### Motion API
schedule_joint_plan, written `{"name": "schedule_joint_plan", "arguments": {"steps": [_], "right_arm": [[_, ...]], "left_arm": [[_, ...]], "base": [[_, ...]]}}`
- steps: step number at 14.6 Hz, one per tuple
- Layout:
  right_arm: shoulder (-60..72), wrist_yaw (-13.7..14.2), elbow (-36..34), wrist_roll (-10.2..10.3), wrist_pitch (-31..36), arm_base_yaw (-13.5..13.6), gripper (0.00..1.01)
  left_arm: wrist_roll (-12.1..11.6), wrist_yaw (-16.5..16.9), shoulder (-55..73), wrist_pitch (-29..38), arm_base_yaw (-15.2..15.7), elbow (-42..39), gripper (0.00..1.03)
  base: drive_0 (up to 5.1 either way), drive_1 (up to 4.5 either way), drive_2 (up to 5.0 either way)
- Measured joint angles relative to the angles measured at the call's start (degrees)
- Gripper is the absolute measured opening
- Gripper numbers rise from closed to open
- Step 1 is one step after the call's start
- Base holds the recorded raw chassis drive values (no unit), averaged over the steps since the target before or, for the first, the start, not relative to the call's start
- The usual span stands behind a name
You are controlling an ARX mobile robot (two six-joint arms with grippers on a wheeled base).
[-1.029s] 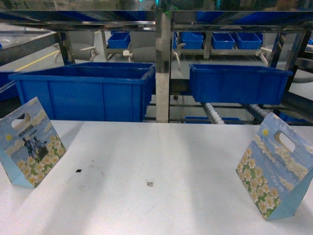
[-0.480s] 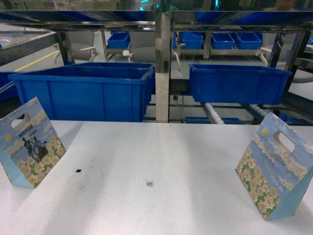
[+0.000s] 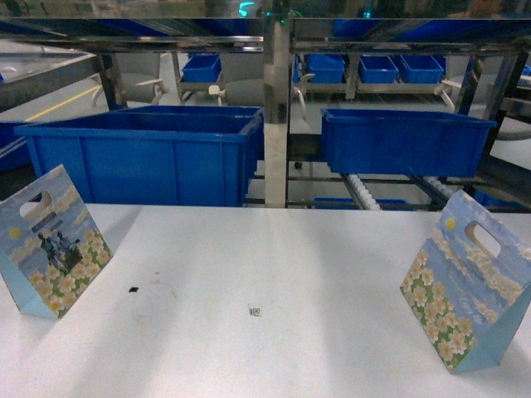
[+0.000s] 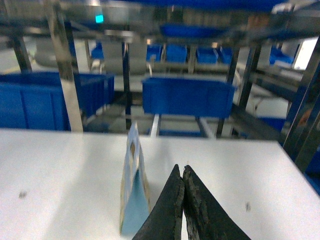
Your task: Move flower gift bag to table near conveyor
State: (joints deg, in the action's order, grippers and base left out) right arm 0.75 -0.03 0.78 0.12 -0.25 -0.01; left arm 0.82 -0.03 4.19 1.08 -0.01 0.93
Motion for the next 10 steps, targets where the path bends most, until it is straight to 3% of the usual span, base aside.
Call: {"name": "schedule_joint_plan", "arguments": {"steps": [10], "right_arm": [[-0.50, 0.00, 0.02, 0.00, 0.02, 0.00, 0.02]], "left_arm": [[-0.02, 0.00, -3.61, -1.31, 0.00, -0.02, 0.02]], "base": [[0.0, 0.00, 0.0]]}}
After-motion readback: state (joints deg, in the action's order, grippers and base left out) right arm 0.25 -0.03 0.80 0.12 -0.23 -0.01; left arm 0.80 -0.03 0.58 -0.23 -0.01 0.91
